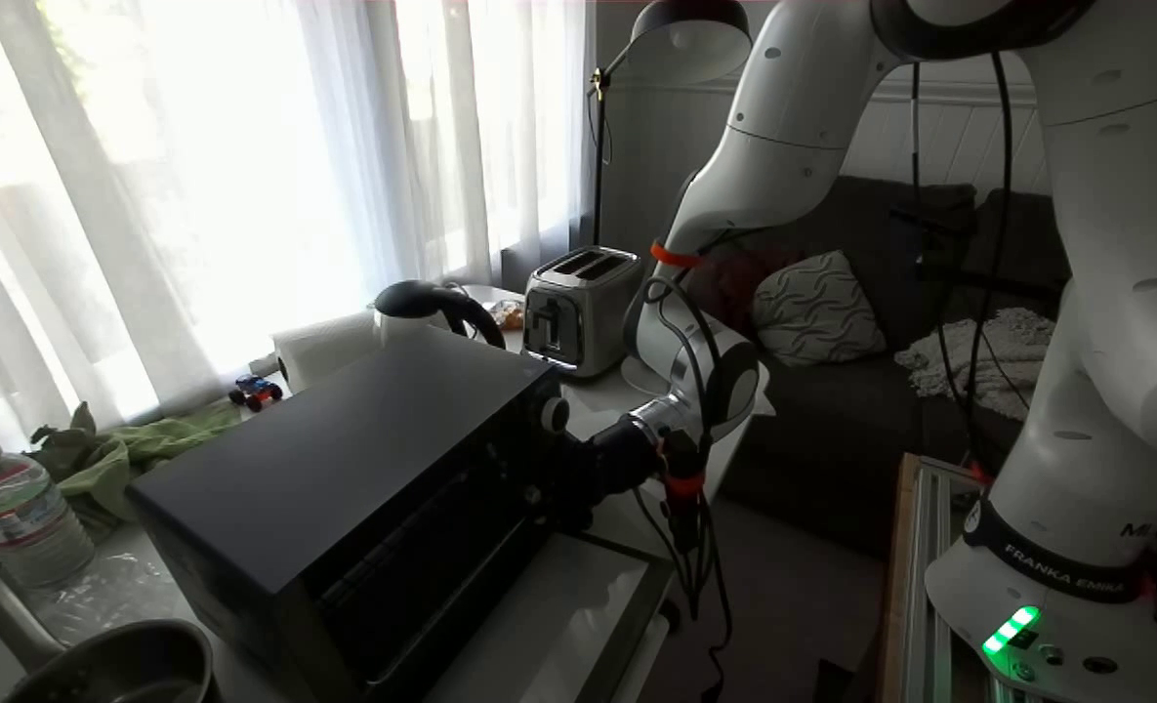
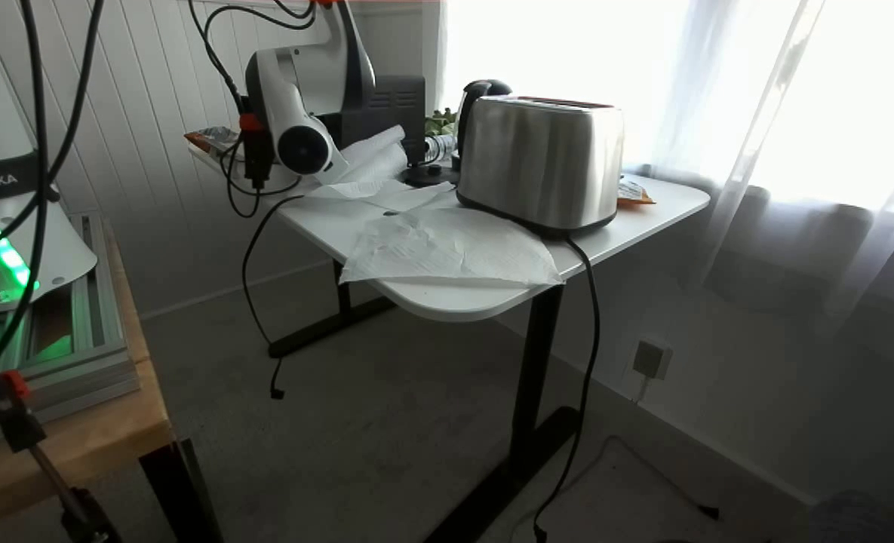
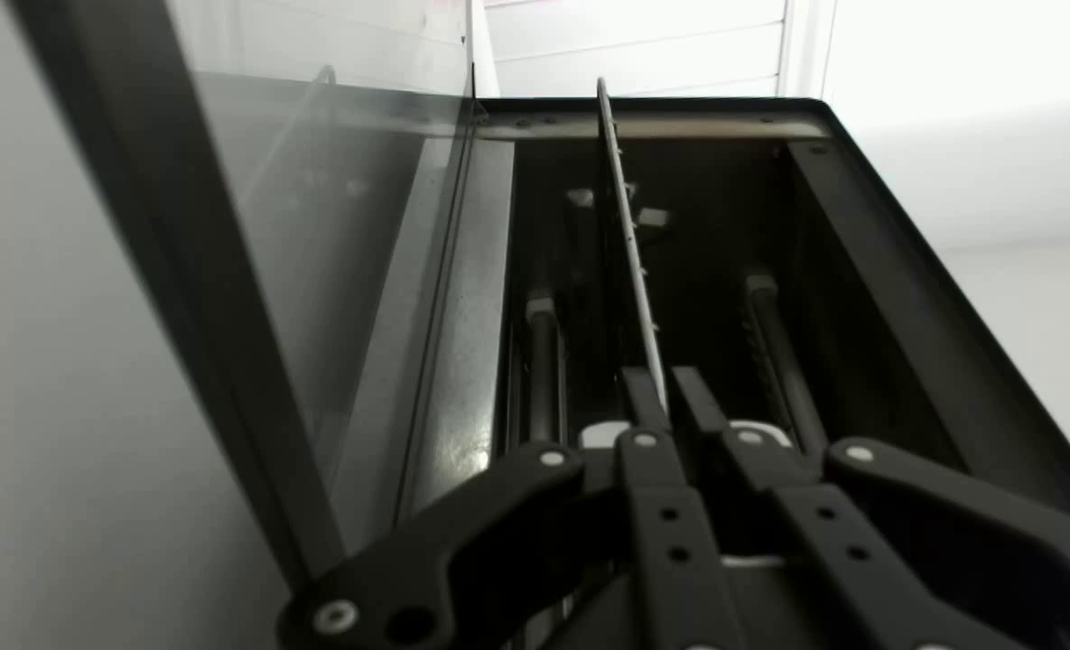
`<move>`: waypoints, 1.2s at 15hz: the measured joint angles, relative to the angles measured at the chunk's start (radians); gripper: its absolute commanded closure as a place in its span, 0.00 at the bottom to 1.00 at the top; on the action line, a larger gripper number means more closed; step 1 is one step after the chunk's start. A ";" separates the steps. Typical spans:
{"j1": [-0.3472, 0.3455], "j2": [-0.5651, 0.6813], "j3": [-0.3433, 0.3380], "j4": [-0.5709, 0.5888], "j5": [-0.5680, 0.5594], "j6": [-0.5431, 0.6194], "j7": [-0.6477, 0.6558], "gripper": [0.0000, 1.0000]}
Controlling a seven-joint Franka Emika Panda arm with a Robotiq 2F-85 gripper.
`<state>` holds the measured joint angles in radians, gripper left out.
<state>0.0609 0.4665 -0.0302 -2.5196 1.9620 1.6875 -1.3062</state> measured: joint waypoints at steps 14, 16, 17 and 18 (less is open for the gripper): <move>0.017 -0.001 0.009 -0.002 0.093 0.021 -0.001 0.97; 0.018 -0.003 0.009 -0.002 0.095 0.026 -0.003 0.97; 0.019 -0.003 0.009 -0.001 0.095 0.028 -0.004 0.97; 0.019 -0.003 0.009 -0.001 0.096 0.028 -0.004 0.97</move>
<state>0.0799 0.4631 -0.0209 -2.5207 2.0576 1.7156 -1.3098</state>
